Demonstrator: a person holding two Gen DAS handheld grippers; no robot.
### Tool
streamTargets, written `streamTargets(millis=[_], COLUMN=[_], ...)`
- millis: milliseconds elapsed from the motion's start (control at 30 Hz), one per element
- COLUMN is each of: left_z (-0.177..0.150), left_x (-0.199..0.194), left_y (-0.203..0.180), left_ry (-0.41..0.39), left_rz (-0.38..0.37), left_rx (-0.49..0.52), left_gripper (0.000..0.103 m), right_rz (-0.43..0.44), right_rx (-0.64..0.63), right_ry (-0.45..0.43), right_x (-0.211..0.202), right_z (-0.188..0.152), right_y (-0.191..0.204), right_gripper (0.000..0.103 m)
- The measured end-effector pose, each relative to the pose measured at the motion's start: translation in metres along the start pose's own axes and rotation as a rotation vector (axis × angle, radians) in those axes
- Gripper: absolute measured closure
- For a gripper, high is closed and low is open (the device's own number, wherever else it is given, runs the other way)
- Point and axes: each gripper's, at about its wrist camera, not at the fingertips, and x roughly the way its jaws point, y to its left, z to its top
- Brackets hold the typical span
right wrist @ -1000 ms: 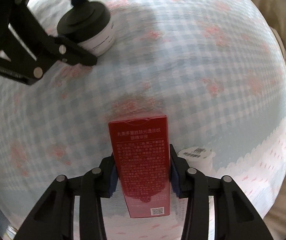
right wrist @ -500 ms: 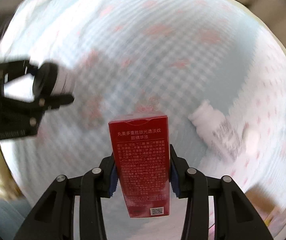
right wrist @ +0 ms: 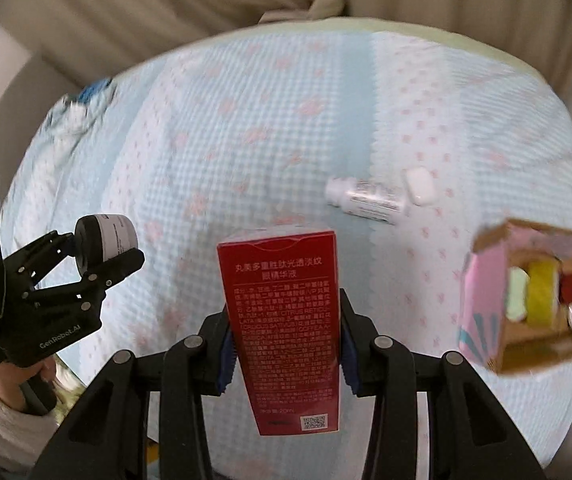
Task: Organize rigid objects
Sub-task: 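Carry the red box and black jar over the cardboard box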
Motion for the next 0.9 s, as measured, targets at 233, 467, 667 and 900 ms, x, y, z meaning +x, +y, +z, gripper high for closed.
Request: streamTargets(millis=[233,467,667,900], left_z=[0.009,0.021,0.044,0.066], left_x=[-0.032,-0.041,-0.020,0.029], left_y=[-0.072,-0.151,-0.231,-0.317], left_ry=[-0.044,-0.065,-0.060,-0.023], left_rz=[-0.035,-0.072,-0.106,-0.139], left_rx=[0.009,-0.043,-0.028,0.018], left_gripper=[0.050,0.050,0.050,0.050], right_rz=[-0.030,-0.028,-0.051,-0.086], right_rx=[0.095,0.167,0.226,0.293], right_ry=[-0.062,-0.097,-0.159,-0.169], right_x=[-0.053,-0.099,-0.140,-0.156], right_z=[-0.040,-0.071,-0.078,-0.072], right_y=[-0.043,-0.125,-0.212,-0.308], right_gripper=[0.064,0.064,0.064,0.064])
